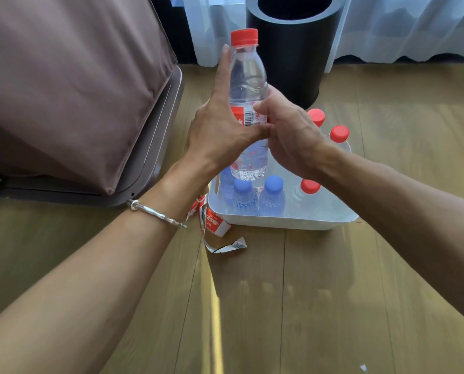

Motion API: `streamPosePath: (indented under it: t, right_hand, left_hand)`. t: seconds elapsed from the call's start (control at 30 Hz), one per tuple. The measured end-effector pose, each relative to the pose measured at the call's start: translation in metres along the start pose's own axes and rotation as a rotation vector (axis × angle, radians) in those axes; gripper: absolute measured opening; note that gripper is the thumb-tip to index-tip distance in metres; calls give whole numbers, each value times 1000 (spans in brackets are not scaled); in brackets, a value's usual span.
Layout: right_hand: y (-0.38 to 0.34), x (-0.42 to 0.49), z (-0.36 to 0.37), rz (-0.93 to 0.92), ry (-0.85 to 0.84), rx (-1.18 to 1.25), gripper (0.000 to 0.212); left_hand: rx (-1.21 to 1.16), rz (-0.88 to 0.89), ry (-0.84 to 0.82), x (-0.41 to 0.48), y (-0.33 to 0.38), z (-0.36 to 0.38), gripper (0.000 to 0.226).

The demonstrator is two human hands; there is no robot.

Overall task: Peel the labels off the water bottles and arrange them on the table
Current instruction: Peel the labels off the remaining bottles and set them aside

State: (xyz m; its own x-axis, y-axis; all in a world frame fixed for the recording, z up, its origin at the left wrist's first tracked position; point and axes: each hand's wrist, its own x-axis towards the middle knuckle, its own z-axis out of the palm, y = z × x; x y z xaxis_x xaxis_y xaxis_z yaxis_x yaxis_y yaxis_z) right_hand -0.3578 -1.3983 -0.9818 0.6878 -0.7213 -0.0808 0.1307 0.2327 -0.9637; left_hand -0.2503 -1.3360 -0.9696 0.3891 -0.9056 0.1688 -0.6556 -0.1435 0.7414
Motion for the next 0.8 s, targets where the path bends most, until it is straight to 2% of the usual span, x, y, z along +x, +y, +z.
streamPosePath:
  t: [0.13, 0.3, 0.47, 0.8]
  right_hand:
    - [1, -1, 1, 9, -8, -26, 39]
    - [0, -1, 0, 18, -54, -38, 41]
    - [1, -1, -1, 14, -105, -8, 28]
    - [2, -2, 2, -29, -53, -25, 36]
  left_hand:
    - [-25, -2, -21, 1, -5, -1, 123]
    - [-58, 10, -29, 2, -10, 0, 124]
    - [-105, 3, -38, 6, -17, 1, 127]
    - [-89, -3, -14, 6, -15, 1, 121]
